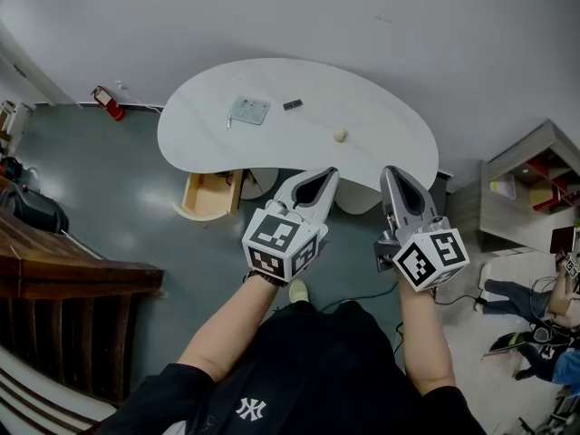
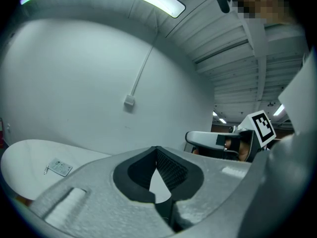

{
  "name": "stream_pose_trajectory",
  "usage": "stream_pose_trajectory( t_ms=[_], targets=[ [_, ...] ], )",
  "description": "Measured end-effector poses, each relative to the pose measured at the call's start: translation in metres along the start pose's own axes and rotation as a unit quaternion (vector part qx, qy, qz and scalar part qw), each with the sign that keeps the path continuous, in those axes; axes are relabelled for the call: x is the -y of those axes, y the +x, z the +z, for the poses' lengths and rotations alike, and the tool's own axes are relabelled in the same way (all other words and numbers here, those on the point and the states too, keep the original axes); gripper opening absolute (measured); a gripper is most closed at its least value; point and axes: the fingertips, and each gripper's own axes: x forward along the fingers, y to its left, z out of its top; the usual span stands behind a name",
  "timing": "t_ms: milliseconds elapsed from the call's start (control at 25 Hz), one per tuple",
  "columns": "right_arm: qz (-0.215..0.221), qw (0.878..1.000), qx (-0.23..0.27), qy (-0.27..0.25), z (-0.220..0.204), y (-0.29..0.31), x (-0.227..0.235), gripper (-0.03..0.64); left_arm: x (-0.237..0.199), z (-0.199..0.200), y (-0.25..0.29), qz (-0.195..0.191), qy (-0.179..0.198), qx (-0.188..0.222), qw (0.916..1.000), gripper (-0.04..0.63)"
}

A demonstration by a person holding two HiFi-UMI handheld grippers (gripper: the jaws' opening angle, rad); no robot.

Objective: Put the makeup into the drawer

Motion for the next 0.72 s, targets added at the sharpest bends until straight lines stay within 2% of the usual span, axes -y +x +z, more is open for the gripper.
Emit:
stream_pose_trajectory(
  t_ms=[160,400,720],
  targets=[
    [-0.003,1.000,-0.006,0.002,-0.007,0.011,-0.003,0.015,-0.015,-0.005,0.003,0.001,-0.004,-0.009,1.0000,0.009],
    [-0.010,1.000,-0.006,0.021,-0.015,0.031,0.015,0.015,-0.024,-0.018,0.024,-0.001,0.004,-0.031,0.9995,0.009],
    [-0.006,0.999,-0.014,0.033,-0.027,0.083,0.073,0.015,-0.053,-0.036,0.095,0.007,0.017,-0.061,0.9980,0.009]
  ],
)
